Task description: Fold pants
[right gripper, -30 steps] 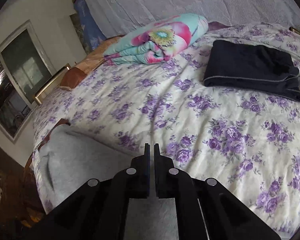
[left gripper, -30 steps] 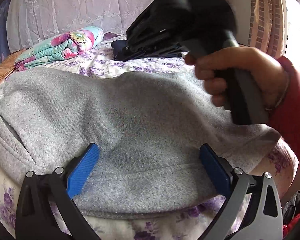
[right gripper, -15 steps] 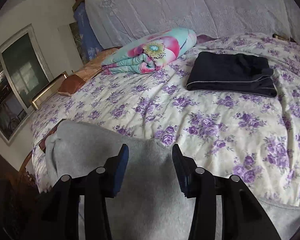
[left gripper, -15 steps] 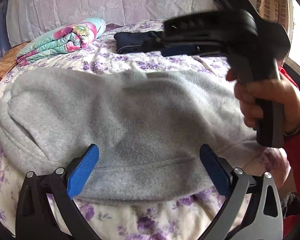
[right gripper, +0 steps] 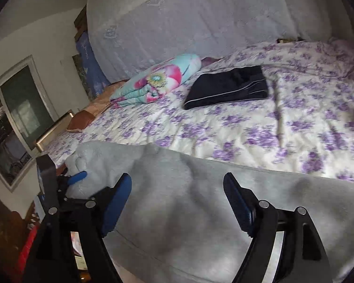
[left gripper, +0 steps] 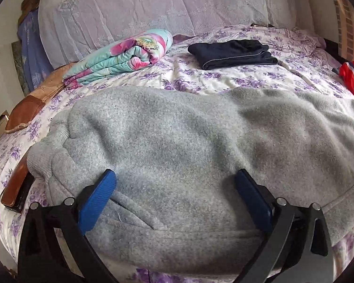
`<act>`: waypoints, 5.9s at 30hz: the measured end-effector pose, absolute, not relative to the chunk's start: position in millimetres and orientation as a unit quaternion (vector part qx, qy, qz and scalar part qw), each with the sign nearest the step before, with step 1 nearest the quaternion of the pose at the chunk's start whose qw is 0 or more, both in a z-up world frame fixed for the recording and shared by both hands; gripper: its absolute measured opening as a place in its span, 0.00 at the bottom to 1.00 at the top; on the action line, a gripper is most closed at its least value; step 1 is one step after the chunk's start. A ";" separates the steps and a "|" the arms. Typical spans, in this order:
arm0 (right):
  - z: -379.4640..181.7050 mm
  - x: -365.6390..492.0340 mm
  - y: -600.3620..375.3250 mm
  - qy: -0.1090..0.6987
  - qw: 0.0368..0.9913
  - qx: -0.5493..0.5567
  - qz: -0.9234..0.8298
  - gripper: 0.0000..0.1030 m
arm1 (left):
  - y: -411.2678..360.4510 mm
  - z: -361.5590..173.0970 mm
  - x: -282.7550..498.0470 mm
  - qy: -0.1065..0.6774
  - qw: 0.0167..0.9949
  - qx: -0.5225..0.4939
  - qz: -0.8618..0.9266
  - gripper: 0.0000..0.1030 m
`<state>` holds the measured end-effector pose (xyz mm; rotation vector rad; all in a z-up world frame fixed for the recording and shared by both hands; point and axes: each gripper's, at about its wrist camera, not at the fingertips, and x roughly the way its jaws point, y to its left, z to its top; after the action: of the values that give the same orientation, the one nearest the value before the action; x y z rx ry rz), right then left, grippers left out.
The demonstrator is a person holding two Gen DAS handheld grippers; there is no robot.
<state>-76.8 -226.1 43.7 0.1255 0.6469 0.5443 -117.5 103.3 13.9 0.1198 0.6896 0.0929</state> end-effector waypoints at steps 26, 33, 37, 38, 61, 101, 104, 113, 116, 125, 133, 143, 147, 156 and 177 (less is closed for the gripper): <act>-0.7 -141.5 -451.7 0.333 0.875 0.310 0.164 0.90 | 105.6 15.6 -125.3 0.329 0.942 0.049 0.035 0.96; -28.6 -132.9 -460.9 0.346 0.851 0.361 0.162 0.90 | 103.7 16.1 -127.9 0.325 0.944 0.049 0.041 0.96; -29.2 -111.8 -460.2 0.358 0.852 0.354 0.142 0.90 | 104.6 15.7 -130.5 0.321 0.945 0.047 0.039 0.96; -28.1 -107.9 -459.3 0.360 0.852 0.354 0.136 0.90 | 104.4 15.5 -131.9 0.320 0.945 0.047 0.039 0.96; 72.3 -123.6 -214.9 0.199 0.965 -0.053 0.162 0.25 | 105.9 10.3 -150.3 0.281 0.959 0.035 0.031 0.96; 58.5 -121.1 -107.1 0.216 0.920 -0.202 0.258 0.17 | 108.9 10.6 -156.4 0.269 0.963 0.025 0.022 0.96; -4.5 -109.5 -73.5 0.306 0.871 -0.274 0.269 0.36 | 108.1 11.3 -155.3 0.270 0.962 0.026 0.023 0.96; 78.6 -132.8 -132.6 0.219 0.932 -0.166 0.238 0.54 | 108.2 11.6 -153.3 0.269 0.962 0.026 0.024 0.96; 40.9 -79.4 -145.4 0.294 0.925 -0.183 0.155 0.74 | 108.8 11.6 -153.3 0.270 0.962 0.027 0.025 0.96; 48.1 -87.2 -180.0 0.305 0.927 -0.072 0.204 0.79 | 106.2 10.5 -151.7 0.274 0.961 0.033 0.031 0.96; -6.0 -103.1 -197.1 0.351 0.912 -0.062 0.204 0.96 | 105.0 9.6 -151.5 0.275 0.960 0.035 0.035 0.96; 24.1 -55.7 -152.9 0.345 0.914 -0.108 0.183 0.97 | 102.5 9.6 -148.7 0.281 0.958 0.042 0.044 0.96; 8.1 -47.4 -163.7 0.374 0.903 -0.060 0.203 0.97 | 101.2 9.0 -147.9 0.284 0.956 0.047 0.047 0.96; -13.2 -51.0 -230.9 0.412 0.880 -0.109 0.208 0.97 | 110.2 15.0 -152.0 0.294 0.955 0.014 0.029 0.96; -21.0 -36.3 -341.4 0.370 0.878 0.213 0.216 0.97 | 220.3 18.7 -121.6 0.380 0.876 -0.298 -0.006 0.96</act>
<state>-36.3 -341.4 -21.0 0.4438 0.7718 0.4511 -121.6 220.3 18.7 -0.6215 0.7927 -0.0124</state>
